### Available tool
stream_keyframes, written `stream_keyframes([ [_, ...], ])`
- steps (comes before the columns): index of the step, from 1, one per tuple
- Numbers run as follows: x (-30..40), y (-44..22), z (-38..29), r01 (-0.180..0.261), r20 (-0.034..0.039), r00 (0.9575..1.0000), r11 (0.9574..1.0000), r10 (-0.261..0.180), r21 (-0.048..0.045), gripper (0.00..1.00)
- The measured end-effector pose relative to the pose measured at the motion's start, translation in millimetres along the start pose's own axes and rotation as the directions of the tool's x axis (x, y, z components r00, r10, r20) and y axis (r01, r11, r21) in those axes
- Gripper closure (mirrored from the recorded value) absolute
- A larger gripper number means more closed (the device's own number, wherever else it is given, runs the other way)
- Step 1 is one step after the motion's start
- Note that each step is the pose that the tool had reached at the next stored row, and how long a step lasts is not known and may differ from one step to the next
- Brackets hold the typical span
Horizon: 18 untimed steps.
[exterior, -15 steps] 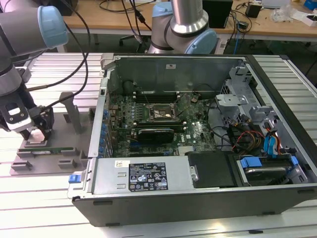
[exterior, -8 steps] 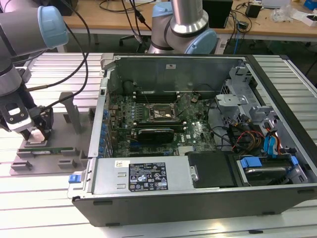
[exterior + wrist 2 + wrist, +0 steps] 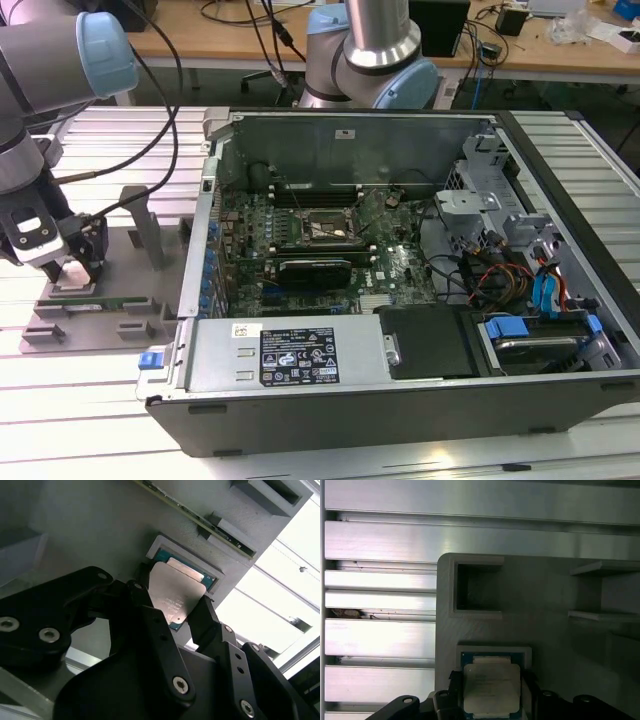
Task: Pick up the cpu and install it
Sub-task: 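Pick up the cpu and move it towards the insertion slot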
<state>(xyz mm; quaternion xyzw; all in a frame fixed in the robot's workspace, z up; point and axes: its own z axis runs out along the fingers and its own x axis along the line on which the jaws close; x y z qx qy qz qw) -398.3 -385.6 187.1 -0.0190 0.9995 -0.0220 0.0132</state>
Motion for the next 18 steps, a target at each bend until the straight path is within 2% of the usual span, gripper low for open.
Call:
stream_keyframes([
  [4, -0.1, 0.0, -1.7, 0.0, 0.0004, 1.0, 1.0, 0.0, -0.0003, 0.45],
  [11, -0.5, -0.8, -17.8, 0.0, 0.0001, 1.0, 1.0, 0.0, -0.0001, 0.45],
  [16, -0.7, -1.2, -26.7, 0.0, 0.0, 1.0, 1.0, 0.0, 0.0, 0.45],
  [18, -0.9, -1.5, -33.7, 0.0, 0.0, 1.0, 1.0, 0.0, 0.0, 0.45],
])
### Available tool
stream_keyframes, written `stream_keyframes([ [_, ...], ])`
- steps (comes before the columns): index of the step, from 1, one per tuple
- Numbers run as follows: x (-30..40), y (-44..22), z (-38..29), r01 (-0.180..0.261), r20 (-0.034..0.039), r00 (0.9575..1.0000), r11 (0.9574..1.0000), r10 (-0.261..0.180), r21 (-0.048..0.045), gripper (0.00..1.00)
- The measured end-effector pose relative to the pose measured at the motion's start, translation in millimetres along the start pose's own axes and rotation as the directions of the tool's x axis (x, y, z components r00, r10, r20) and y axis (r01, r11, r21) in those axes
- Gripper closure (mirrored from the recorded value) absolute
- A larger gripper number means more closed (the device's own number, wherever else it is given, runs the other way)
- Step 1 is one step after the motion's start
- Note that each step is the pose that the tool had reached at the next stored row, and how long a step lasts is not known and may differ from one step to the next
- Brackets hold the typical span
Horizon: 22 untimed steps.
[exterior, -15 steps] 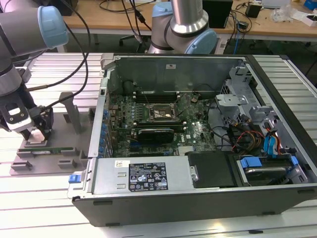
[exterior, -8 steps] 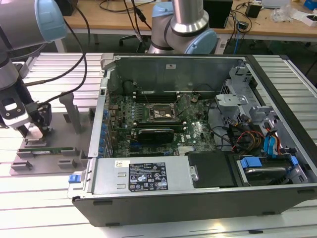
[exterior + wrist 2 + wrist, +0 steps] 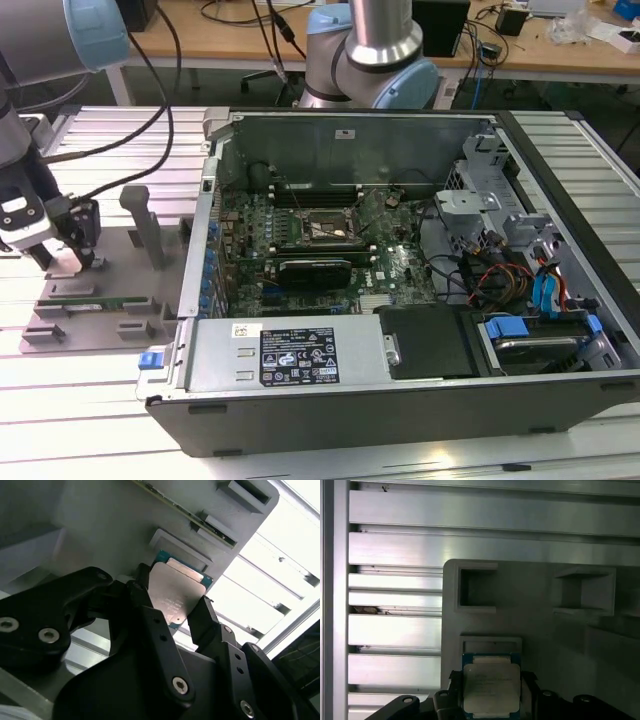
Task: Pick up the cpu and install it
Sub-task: 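Pick up the cpu and move it towards the insertion slot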
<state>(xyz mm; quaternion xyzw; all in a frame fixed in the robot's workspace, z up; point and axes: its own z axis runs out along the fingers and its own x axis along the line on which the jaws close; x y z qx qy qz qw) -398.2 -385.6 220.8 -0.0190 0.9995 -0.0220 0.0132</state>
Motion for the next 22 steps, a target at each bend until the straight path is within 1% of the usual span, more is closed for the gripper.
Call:
stream_keyframes([
  [1, -0.1, -0.2, -4.3, 0.0, 0.0, 1.0, 1.0, 0.0, 0.0, 0.45],
  [2, -0.2, -0.3, -6.7, 0.0, 0.0, 1.0, 1.0, 0.0, 0.0, 0.45],
  [10, -0.5, -0.8, -18.9, 0.0, 0.0, 1.0, 1.0, 0.0, 0.0, 0.45],
  [11, -0.6, -1.0, -22.3, 0.0, 0.0, 1.0, 1.0, 0.0, 0.0, 0.45],
  [15, -0.8, -1.3, -29.7, 0.0, 0.0, 1.0, 1.0, 0.0, 0.0, 0.45],
  [17, -0.9, -1.6, -35.9, 0.0, 0.0, 1.0, 1.0, 0.0, 0.0, 0.45],
  [19, -1.1, -1.9, -43.7, 0.0, 0.0, 1.0, 1.0, 0.0, 0.0, 0.45],
  [20, -1.2, -2.1, -45.7, 0.0, 0.0, 1.0, 1.0, 0.0, 0.0, 0.45],
  [22, -1.3, -2.3, -52.0, 0.0, 0.0, 1.0, 1.0, 0.0, 0.0, 0.45],
])
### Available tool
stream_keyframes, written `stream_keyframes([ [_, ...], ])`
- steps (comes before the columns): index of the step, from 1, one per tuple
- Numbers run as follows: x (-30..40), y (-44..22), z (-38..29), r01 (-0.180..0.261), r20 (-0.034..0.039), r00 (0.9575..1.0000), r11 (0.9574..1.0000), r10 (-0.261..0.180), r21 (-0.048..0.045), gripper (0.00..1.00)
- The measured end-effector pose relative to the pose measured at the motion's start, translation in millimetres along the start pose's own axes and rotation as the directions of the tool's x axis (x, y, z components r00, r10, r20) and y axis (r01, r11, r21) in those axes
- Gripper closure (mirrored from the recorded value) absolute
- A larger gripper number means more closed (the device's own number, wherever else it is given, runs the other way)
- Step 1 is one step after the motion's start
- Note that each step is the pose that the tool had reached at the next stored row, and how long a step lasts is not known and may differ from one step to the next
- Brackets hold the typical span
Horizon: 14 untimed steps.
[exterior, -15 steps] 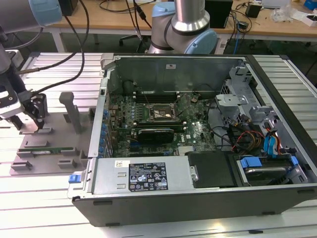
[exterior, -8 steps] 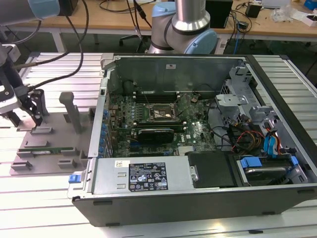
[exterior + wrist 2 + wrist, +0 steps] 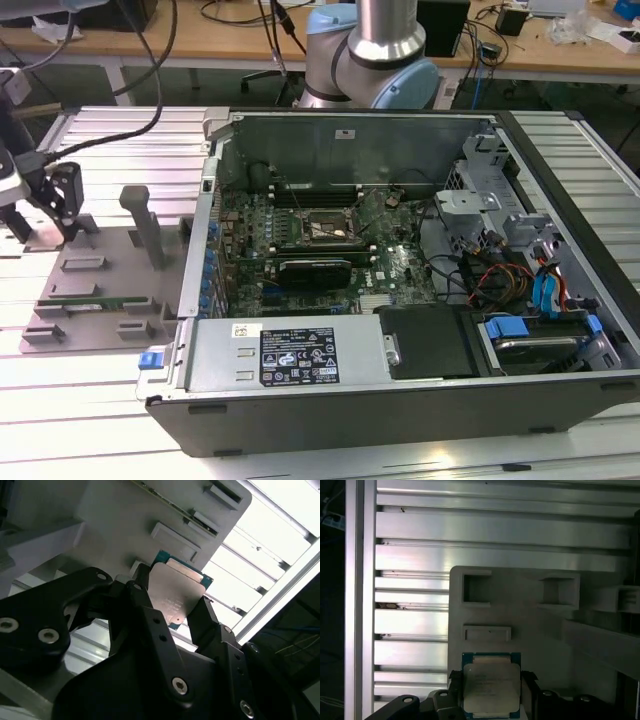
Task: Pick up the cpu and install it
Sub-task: 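Pick up the cpu and move it towards the insertion slot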
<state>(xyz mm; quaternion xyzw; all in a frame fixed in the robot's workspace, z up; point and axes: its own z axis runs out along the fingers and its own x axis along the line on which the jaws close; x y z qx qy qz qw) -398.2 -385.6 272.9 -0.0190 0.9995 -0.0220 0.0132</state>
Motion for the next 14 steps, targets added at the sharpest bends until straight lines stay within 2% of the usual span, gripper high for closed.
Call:
stream_keyframes([
  [9, -0.4, -0.8, -17.3, 0.0, 0.0, 1.0, 1.0, 0.0, 0.0, 0.45],
  [14, -0.7, -1.3, -29.2, 0.0, 0.0, 1.0, 1.0, 0.0, 0.0, 0.45],
])
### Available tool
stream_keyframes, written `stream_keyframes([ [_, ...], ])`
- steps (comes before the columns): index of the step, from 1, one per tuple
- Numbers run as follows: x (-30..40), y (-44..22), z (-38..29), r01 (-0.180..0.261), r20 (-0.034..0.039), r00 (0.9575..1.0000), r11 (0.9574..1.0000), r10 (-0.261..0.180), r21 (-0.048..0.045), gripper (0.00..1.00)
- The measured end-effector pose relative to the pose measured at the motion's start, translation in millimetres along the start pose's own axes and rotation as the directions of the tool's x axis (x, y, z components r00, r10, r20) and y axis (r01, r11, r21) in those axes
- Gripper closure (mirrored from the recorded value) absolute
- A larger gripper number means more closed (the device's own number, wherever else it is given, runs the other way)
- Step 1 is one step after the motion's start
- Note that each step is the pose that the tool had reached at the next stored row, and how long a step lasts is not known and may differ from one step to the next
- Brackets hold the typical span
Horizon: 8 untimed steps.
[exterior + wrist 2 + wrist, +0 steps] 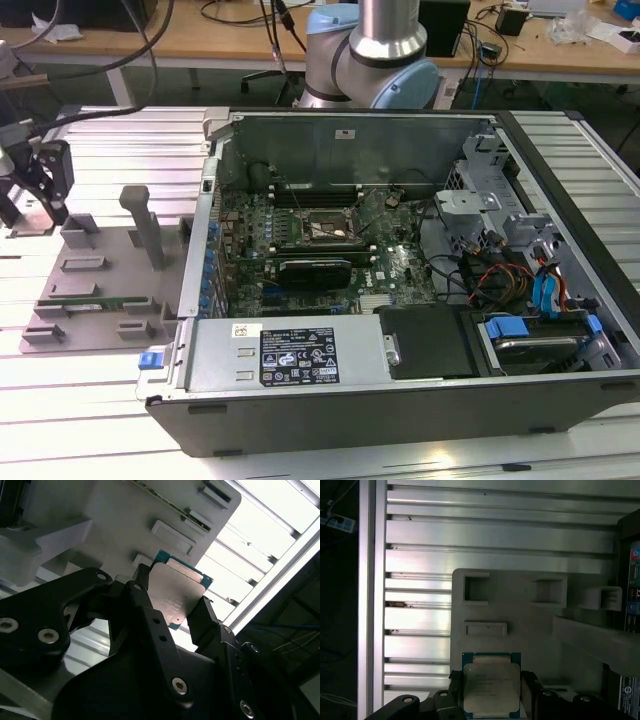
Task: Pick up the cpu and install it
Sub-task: 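Pick up the cpu and move it towards the insertion slot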
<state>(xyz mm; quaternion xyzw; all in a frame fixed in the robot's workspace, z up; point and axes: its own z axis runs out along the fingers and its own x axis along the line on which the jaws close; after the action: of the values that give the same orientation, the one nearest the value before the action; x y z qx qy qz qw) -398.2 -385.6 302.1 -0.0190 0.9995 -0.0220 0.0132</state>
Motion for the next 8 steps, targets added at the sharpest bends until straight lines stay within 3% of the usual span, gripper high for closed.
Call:
stream_keyframes([
  [8, -0.4, -0.7, -16.6, 0.0, 0.0, 1.0, 1.0, 0.0, 0.0, 0.45],
])
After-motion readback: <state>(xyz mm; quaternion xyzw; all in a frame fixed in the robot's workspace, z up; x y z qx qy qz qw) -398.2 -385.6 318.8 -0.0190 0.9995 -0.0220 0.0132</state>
